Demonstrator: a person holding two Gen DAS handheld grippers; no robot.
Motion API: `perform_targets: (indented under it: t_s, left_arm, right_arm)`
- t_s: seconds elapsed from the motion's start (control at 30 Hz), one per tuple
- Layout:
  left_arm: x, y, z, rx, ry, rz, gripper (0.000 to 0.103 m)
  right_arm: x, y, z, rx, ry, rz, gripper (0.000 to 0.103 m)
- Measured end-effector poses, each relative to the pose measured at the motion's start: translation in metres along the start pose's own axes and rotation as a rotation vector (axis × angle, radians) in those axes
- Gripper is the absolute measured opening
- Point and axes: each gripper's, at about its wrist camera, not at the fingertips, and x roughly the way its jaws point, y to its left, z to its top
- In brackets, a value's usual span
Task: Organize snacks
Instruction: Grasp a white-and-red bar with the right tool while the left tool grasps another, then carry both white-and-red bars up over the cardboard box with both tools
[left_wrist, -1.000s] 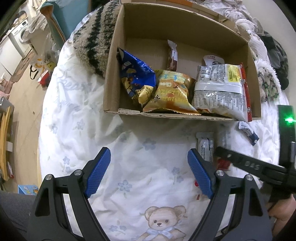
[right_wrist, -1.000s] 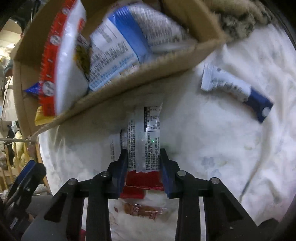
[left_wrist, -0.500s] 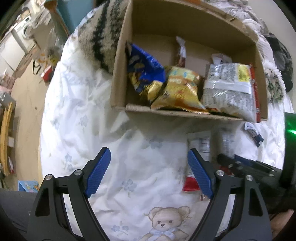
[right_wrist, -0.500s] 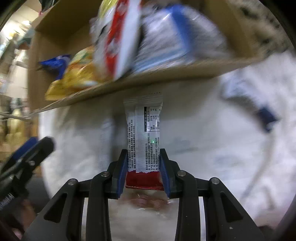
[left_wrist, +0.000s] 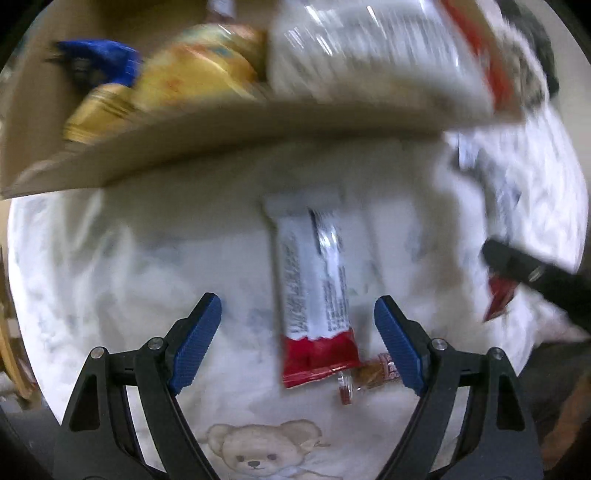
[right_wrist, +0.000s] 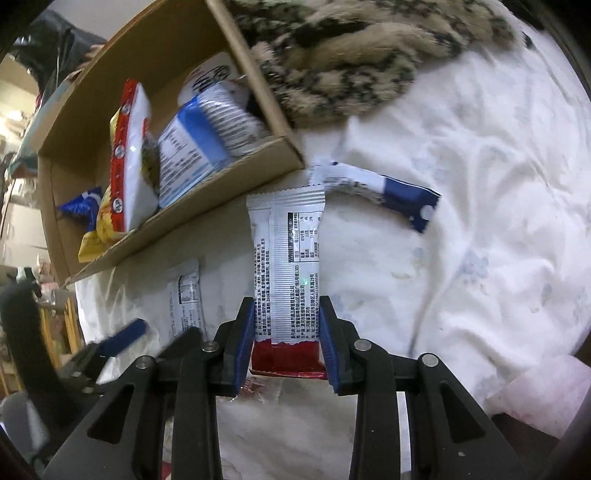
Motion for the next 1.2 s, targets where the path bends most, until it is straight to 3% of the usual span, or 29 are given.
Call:
perform_targets:
  t_s: [0.03, 0.07, 0.1, 0.17, 0.37, 0.63, 0.77, 1.0, 1.2]
  left_arm:
    - [0.001, -0.002, 0.000, 0.023, -0.010, 0.041, 0.045]
    - [0.000, -0.002, 0.000, 0.035, -0.023, 0.075, 0.028]
    - [-0.004, 0.002, 0.001, 0.028, -0.032, 0.098, 0.028]
    - [-0.013, 0.015, 0.004, -0.025, -0.029, 0.056, 0.028]
    - [-0.035, 0.054, -0.008, -0.137, -0.044, 0.061, 0.028]
    - [-0.057, 0.087, -0.028, -0.209, -0.071, 0.116, 0.028]
    - [-0.067, 0.102, -0.045, -0.234, -0.097, 0.155, 0.028]
    - [-0.113, 0.110, -0.065, -0.303, -0.255, 0.176, 0.028]
    - [-0.170, 0.093, -0.068, -0.304, -0.451, 0.229, 0.028]
  right_arm:
    - [-0.001, -0.006, 0.001, 0.006, -0.004, 0.002, 0.035]
    - [-0.008, -0.013, -0.001, 0.008, -0.007, 0.001, 0.035]
    - [-0.012, -0.020, -0.003, 0.009, -0.009, 0.001, 0.035]
    - [-0.013, -0.017, -0.003, 0.009, -0.008, 0.007, 0.035]
    - [-0.011, 0.004, -0.004, -0.038, -0.007, 0.035, 0.035]
    - [-0.013, 0.021, -0.016, -0.120, 0.024, 0.070, 0.035]
    - [-0.016, 0.027, -0.022, -0.142, 0.052, 0.144, 0.035]
    - [-0.029, 0.055, -0.038, -0.247, 0.067, 0.271, 0.035]
    - [-0.062, 0.071, -0.038, -0.300, -0.051, 0.411, 0.035]
